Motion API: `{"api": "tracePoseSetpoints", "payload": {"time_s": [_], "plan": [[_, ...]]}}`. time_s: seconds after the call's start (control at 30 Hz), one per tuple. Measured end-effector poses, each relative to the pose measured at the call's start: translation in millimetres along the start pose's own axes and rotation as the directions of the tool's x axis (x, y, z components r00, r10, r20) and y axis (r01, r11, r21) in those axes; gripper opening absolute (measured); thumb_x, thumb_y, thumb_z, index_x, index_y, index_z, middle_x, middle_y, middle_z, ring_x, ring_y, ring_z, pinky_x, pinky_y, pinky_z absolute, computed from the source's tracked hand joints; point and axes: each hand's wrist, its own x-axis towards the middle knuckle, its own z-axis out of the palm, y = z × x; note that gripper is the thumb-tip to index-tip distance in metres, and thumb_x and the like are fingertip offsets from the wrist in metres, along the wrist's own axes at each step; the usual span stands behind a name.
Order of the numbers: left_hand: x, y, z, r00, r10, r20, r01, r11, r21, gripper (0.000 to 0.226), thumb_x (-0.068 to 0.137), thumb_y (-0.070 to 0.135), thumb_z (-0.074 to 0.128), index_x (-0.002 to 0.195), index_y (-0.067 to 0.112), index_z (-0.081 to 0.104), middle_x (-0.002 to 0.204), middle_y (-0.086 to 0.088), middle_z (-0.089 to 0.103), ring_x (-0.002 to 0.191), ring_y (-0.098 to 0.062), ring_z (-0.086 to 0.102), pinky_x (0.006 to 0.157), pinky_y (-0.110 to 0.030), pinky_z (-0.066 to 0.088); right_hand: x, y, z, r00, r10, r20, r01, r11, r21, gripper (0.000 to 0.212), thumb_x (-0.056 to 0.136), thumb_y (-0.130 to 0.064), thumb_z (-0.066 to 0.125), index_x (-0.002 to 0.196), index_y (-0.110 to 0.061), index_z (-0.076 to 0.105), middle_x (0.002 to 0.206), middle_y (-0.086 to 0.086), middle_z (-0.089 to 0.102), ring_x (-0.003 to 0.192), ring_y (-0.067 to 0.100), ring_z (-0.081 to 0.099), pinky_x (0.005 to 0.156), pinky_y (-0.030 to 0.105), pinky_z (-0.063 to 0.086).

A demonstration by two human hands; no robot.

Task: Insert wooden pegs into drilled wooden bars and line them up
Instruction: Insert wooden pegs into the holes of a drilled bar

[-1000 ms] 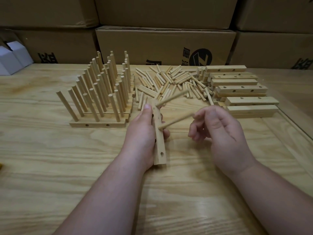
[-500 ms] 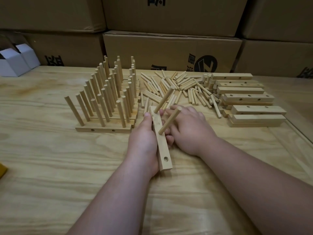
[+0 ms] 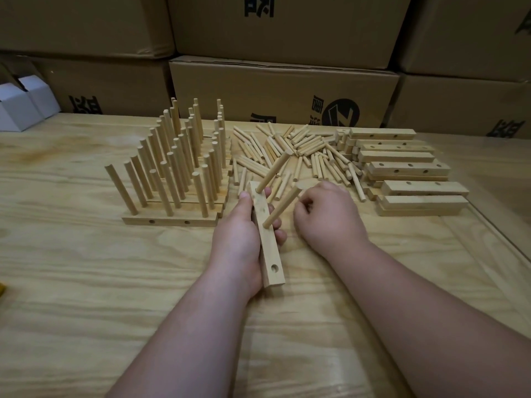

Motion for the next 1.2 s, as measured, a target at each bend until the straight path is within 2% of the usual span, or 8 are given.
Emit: {"api": "tracePoseSetpoints", "payload": {"time_s": [0.13,0.3,0.37,0.47,0.63,0.87,1.07,1.2], "plan": [[0,0,-1,1.000,0.004,-0.006,-0.004,1.000,0.014,0.044,0.108,0.041,0.044,0.106,0.014,0.077,0.085,-0.004,0.057,0.054,-0.013,0.049,0.052,-0.027,0.043,-16,7,-13,0.997,0.071,-0.029,-0.069,0.995,0.076,0.009,0.089,-0.020,0.059,0.091,-0.022,0.068,0.090,-0.006,0.062,0.094,0.019,0.057,0.079,0.032,0.049],[-1,1,0,1.000,0.001,-0.018,-0.001,1.000,0.001,0.044,0.107,0.041,0.045,0.099,0.015,0.079,0.089,-0.006,0.057,0.054,-0.012,0.050,0.052,-0.026,0.044,-61,29,-38,0.995,0.077,-0.061,-0.066,0.982,0.177,0.029,0.096,-0.015,0.056,0.123,-0.022,0.062,0.099,-0.011,0.056,0.097,0.012,0.054,0.087,0.023,0.043],[-3,1,1,1.000,0.005,-0.018,-0.005,1.000,0.010,0.045,0.107,0.042,0.045,0.100,0.015,0.079,0.089,-0.006,0.057,0.055,-0.012,0.050,0.052,-0.026,0.044,-78,31,-49,0.998,0.039,-0.051,-0.022,0.956,0.292,0.023,0.098,-0.017,0.055,0.115,-0.029,0.064,0.097,-0.017,0.052,0.093,0.003,0.052,0.080,0.008,0.038],[-2,0,1,0.998,0.033,-0.046,-0.030,0.998,0.053,0.044,0.106,0.045,0.046,0.103,0.016,0.078,0.081,-0.003,0.060,0.055,-0.013,0.052,0.050,-0.027,0.047,-88,23,-59,0.998,-0.054,0.044,0.030,0.902,0.432,0.015,0.096,-0.027,0.053,0.098,-0.042,0.058,0.095,-0.020,0.055,0.094,-0.004,0.053,0.074,0.003,0.037],[2,-2,-3,0.997,0.044,-0.070,-0.035,0.991,0.131,0.049,0.101,0.057,0.049,0.107,0.012,0.068,0.081,-0.007,0.059,0.058,-0.020,0.053,0.048,-0.030,0.049,-83,15,-59,0.942,-0.202,0.268,0.049,0.872,0.486,0.009,0.092,-0.044,0.049,0.098,-0.043,0.055,0.093,-0.024,0.062,0.085,-0.001,0.058,0.068,0.013,0.043],[4,-4,-3,0.988,0.104,-0.112,-0.091,0.989,0.112,0.050,0.102,0.057,0.048,0.102,0.011,0.068,0.068,-0.003,0.062,0.047,-0.016,0.054,0.046,-0.027,0.048,-79,18,-54,0.925,-0.280,0.256,0.083,0.807,0.585,0.009,0.083,-0.038,0.069,0.090,-0.038,0.063,0.068,-0.012,0.055,0.057,0.002,0.050,0.052,0.017,0.040],[2,-4,-3,0.988,0.081,-0.129,-0.062,0.988,0.145,0.058,0.099,0.062,0.048,0.120,0.011,0.068,0.091,-0.011,0.060,0.056,-0.020,0.053,0.045,-0.027,0.049,-76,19,-56,0.912,-0.290,0.291,0.057,0.792,0.608,0.008,0.079,-0.028,0.073,0.084,-0.030,0.067,0.064,-0.002,0.054,0.053,0.003,0.047,0.049,0.020,0.039],[2,-4,-3,0.985,0.136,-0.110,-0.115,0.978,0.174,0.050,0.099,0.060,0.051,0.121,0.019,0.070,0.084,-0.003,0.065,0.056,-0.019,0.055,0.048,-0.029,0.051,-76,21,-58,0.893,-0.291,0.342,0.013,0.778,0.628,0.006,0.080,-0.030,0.075,0.082,-0.034,0.071,0.064,-0.009,0.061,0.055,0.000,0.053,0.050,0.016,0.042]]}}
